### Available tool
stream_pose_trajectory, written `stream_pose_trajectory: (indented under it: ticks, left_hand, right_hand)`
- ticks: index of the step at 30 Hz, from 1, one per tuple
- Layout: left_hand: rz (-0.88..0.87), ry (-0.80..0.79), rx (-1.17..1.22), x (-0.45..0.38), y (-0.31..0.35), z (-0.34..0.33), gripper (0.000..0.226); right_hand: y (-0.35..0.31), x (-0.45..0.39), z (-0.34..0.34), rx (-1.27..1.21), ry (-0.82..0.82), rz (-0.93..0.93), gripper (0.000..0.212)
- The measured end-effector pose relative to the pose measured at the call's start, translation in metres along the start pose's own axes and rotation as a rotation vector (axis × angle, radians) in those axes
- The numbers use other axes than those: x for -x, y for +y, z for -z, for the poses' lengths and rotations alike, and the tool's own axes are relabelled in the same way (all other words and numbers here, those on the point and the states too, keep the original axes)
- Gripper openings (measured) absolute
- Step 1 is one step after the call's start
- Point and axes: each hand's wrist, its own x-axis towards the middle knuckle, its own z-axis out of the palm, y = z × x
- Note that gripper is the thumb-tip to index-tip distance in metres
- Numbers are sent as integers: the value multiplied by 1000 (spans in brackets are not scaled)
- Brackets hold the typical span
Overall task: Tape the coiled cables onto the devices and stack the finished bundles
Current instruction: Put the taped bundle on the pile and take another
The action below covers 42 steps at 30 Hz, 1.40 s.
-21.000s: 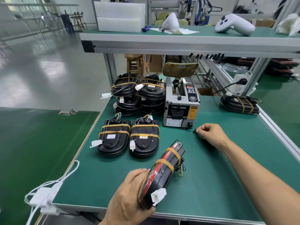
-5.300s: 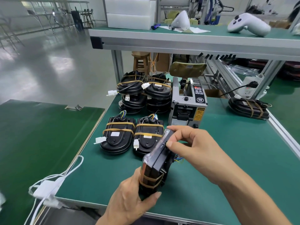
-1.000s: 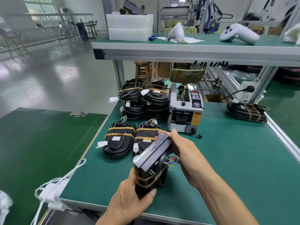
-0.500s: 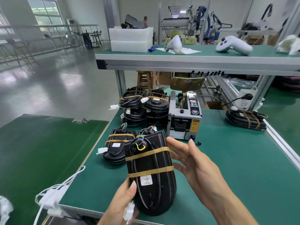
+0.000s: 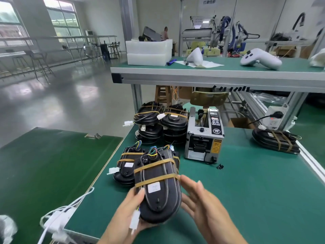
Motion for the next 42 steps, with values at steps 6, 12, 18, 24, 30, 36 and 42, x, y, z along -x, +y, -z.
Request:
stream_pose_trajectory:
  ticks: [6,12,18,24,30,36,42]
  left_hand:
    - [48,156,-443,-35,68,2,31]
    - [164,201,-698,-74,102,-4,30]
    - [167,241,-857,-90,98,9,30]
    - [116,301,-999,-93,105,17,33]
    - [-76,343,-1077,-94,109,20,24]
    - [36,413,-1131,-93,111,27,53]
    - [-41,558,-1117,-68,107,24,91]
  right_hand:
    - [5,-41,-25,233,21,-5,56]
    - [-4,-69,-32,290,54,33,31]
    - [7,-76,-26,311,69,47,33]
    - [11,-83,-29,363,64,49,29]
    - [11,-84,-30,483,77,9,18]
    - [18,-87,-28,642,111,-20,69]
    - [13,-60,18,525,315,79,28]
